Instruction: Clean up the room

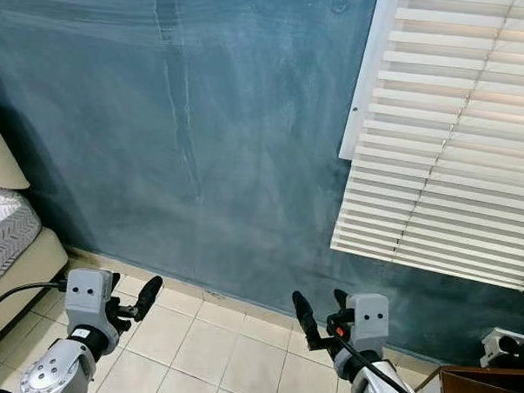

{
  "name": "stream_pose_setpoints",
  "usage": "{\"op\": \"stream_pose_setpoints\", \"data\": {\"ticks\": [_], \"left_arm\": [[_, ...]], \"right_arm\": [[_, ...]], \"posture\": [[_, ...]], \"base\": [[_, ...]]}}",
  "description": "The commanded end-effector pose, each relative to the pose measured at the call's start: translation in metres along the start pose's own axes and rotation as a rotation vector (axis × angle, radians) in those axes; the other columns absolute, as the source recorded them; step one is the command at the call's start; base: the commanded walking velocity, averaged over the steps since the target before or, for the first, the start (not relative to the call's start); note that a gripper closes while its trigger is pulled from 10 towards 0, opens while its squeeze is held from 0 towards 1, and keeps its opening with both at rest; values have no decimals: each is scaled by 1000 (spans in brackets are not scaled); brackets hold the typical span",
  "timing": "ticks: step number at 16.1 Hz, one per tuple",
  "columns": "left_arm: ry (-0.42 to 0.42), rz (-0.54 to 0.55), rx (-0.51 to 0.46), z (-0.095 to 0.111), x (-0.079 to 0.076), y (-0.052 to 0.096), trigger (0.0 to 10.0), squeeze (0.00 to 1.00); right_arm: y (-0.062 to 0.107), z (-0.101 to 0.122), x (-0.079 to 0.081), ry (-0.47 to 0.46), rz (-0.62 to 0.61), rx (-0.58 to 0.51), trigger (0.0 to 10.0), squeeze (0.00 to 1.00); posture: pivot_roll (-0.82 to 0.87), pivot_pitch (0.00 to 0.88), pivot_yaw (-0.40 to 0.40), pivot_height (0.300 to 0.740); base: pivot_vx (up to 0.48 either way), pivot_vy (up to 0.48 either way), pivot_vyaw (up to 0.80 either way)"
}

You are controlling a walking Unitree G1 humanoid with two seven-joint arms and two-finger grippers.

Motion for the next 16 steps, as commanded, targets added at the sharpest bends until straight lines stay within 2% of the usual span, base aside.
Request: {"op": "stream_pose_setpoints", "data": {"ticks": [1,4,8,9,10,11,12,14,15,16], "left_arm": [[49,72,18,20,21,-43,10000,0],[-18,42,-22,22,4,-53,10000,0],[-32,49,-17,17,9,-54,10000,0],[-50,32,-6,9,10,-42,10000,0],[-59,19,3,5,10,-36,10000,0],[-91,12,19,-2,11,-25,10000,0],[-88,33,22,-4,13,-27,10000,0],[-76,33,0,3,7,-44,10000,0],[-73,32,-10,6,7,-47,10000,894],[-59,43,-13,8,9,-47,10000,1000]], "right_arm": [[-52,14,10,-3,-105,8,10000,0],[-52,15,-1,29,-110,1,10000,0],[-55,20,-2,52,-107,-26,10000,0],[-46,19,-8,73,-115,-30,10000,0],[-42,17,-10,79,-116,-27,10000,0],[-33,10,-13,64,-114,-12,10000,0],[-33,2,-15,47,-119,9,10000,0],[-48,5,-8,45,-67,1,10000,0],[-50,6,-7,46,-60,-3,10000,0],[-51,5,-10,41,-69,0,10000,0]], "posture": [[9,0,22,740],[4,0,20,740],[0,0,21,740],[1,0,21,740],[1,0,22,740],[0,0,24,740],[7,0,21,740],[11,0,25,740],[15,0,26,740],[17,0,28,740]], "base": [[0,0,0],[0,0,0],[0,0,0],[0,0,725],[0,0,725],[0,0,688],[0,0,675],[0,0,681],[0,0,581],[0,0,587]]}}
Point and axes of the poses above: a point about 5 cm out from each wrist's last joint towards the gripper, its own y axis pointing back from the gripper into the wrist, its own z axis along the axis of the wrist's last joint, x = y × z, the point moved 6 cm from there along -y, pointing out of the wrist towards the gripper, and after that the axes turned 2 degrees about -y, right-handed, at the moved point
